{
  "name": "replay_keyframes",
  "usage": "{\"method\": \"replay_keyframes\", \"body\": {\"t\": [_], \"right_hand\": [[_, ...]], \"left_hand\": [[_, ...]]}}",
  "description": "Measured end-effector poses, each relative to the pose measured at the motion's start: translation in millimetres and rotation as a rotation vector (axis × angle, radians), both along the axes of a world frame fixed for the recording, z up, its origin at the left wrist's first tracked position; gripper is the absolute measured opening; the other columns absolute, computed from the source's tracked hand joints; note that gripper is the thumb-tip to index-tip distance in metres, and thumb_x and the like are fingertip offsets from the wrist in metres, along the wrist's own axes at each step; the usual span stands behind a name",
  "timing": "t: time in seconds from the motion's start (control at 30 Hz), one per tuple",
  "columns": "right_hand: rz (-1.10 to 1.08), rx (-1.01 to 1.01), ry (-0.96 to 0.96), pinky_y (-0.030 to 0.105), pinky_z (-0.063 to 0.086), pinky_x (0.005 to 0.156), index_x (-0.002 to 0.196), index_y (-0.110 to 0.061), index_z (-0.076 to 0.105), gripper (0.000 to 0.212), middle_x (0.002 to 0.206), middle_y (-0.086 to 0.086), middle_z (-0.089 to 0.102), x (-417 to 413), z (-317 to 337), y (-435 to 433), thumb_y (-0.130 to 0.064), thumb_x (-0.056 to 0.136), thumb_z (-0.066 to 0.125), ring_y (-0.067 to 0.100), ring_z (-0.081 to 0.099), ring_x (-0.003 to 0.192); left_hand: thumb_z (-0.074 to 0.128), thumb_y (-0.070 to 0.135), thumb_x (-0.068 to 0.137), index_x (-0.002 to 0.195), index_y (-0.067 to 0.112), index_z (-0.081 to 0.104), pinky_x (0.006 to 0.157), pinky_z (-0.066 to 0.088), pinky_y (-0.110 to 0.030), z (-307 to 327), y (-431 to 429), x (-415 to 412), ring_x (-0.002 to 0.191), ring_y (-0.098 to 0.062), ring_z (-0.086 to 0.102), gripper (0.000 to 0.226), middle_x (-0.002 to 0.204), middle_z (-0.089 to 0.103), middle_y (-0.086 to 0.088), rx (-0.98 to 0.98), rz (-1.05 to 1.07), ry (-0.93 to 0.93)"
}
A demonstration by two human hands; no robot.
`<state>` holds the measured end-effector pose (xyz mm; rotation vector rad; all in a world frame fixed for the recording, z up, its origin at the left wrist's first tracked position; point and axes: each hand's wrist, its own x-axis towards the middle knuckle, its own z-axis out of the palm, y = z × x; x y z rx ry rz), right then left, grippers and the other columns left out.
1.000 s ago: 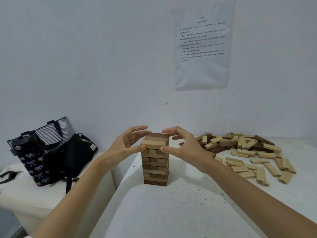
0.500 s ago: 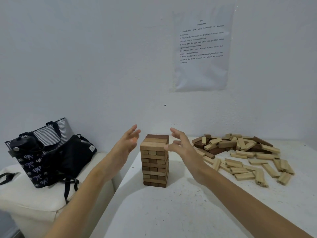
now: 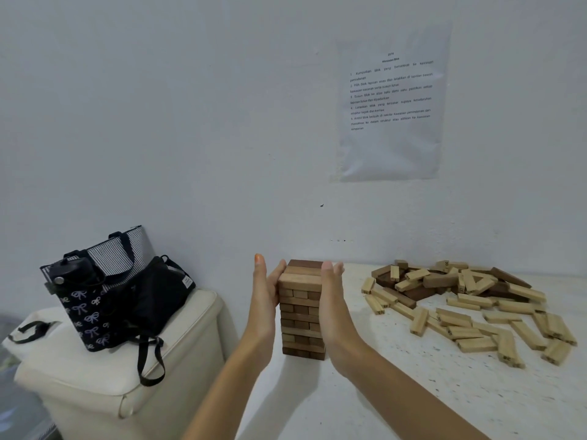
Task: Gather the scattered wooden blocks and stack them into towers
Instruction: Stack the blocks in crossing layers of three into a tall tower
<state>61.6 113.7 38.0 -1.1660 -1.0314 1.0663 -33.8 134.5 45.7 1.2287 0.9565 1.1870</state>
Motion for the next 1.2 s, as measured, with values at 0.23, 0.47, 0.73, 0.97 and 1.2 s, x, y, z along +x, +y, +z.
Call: {"method": "replay_keyframes", "body": {"t": [0.23, 0.47, 0.73, 0.97, 1.2], "right_hand": [[0.011, -0.017, -0.01, 0.043, 0.003, 0.121, 0.151, -0.039, -0.014, 0.065, 0.161, -0.015, -0.012, -3.8, 3.8, -0.9, -0.062, 0.097, 0.014, 0.009, -0.006, 0.149], [0.002, -0.02, -0.024, 0.043, 0.002, 0.121, 0.151, -0.038, -0.013, 0.064, 0.16, -0.015, -0.014, -3.6, 4.5, -1.1, -0.061, 0.097, 0.013, 0.009, -0.006, 0.148], [0.001, -0.017, -0.03, 0.04, 0.002, 0.12, 0.151, -0.037, -0.012, 0.063, 0.16, -0.016, -0.015, -3.2, 4.8, -1.8, -0.06, 0.098, 0.013, 0.008, -0.006, 0.148], [0.009, -0.02, -0.024, 0.04, 0.004, 0.119, 0.151, -0.038, -0.014, 0.063, 0.16, -0.015, -0.014, -2.7, 5.9, -3.6, -0.06, 0.098, 0.013, 0.009, -0.005, 0.148], [-0.01, 0.018, -0.054, 0.035, -0.003, 0.118, 0.152, -0.036, -0.009, 0.061, 0.159, -0.019, -0.014, 16.4, 15.5, -15.2, -0.057, 0.1, 0.014, 0.003, -0.008, 0.147]], "left_hand": [[0.02, 0.063, 0.095, 0.125, 0.029, 0.058, 0.073, 0.041, -0.017, -5.2, 1.7, 7.8, 0.085, 0.01, 0.064, 0.059, 0.097, 0.072, 0.014, 0.012, 0.066, -0.032], [0.019, 0.06, 0.096, 0.128, 0.029, 0.056, 0.069, 0.039, -0.014, -6.7, 4.7, 9.2, 0.074, 0.014, 0.064, 0.057, 0.091, 0.072, 0.017, 0.024, 0.098, 0.017], [0.021, 0.057, 0.098, 0.118, 0.03, 0.058, 0.053, 0.043, -0.006, -2.0, 2.5, 12.6, 0.066, 0.014, 0.063, 0.05, 0.079, 0.073, 0.017, 0.001, 0.126, 0.052], [0.021, 0.056, 0.098, 0.109, 0.032, 0.061, 0.06, 0.043, -0.008, 3.0, -4.0, 14.2, 0.073, 0.011, 0.065, 0.048, 0.084, 0.073, 0.016, 0.019, 0.118, 0.067], [0.02, 0.058, 0.097, 0.144, 0.022, 0.04, 0.113, 0.014, -0.029, 10.6, -14.6, 0.1, 0.137, -0.007, 0.035, 0.062, 0.147, 0.043, 0.01, 0.046, 0.16, 0.025]]}}
